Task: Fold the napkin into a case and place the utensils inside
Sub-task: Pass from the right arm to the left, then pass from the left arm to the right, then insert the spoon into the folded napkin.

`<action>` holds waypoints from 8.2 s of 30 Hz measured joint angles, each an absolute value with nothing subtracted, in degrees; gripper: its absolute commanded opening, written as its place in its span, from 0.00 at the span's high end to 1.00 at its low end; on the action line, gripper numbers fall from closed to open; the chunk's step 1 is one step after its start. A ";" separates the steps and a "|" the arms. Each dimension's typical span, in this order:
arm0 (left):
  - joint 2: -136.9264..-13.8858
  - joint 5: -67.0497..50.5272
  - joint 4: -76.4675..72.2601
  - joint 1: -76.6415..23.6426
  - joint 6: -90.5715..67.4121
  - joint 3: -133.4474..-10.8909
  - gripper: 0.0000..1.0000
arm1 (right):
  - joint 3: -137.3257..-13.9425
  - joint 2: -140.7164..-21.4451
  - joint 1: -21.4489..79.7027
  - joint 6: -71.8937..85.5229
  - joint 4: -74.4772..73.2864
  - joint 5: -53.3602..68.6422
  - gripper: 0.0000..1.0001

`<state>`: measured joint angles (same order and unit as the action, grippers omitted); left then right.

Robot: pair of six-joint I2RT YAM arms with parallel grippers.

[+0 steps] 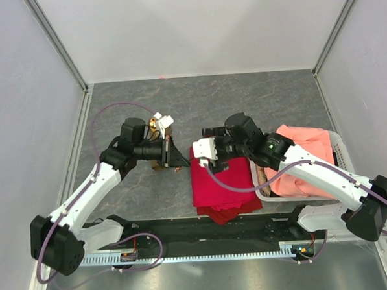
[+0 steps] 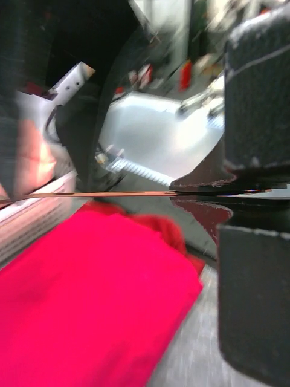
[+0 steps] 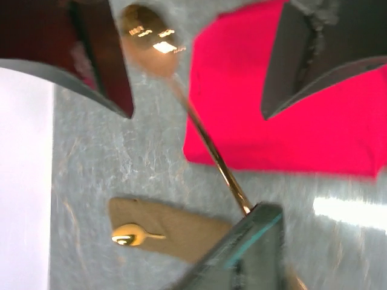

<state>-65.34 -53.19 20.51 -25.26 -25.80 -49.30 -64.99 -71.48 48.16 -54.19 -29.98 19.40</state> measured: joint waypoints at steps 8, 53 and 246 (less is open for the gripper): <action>-49.80 -28.42 14.52 -25.26 -28.34 -43.35 0.98 | -67.70 -75.13 47.46 -8.45 -17.12 6.74 0.02; -47.94 -0.38 11.07 -24.82 -43.59 -35.73 0.46 | -92.86 -105.30 49.67 48.82 -10.57 -10.63 1.00; -76.34 -7.68 -9.98 -18.81 -54.68 -21.58 0.98 | -120.99 -139.92 47.48 40.38 -24.45 -14.24 1.00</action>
<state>-76.34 -7.68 -9.98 -18.81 -54.68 -21.58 -120.99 -139.92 47.48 40.38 -24.45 -14.24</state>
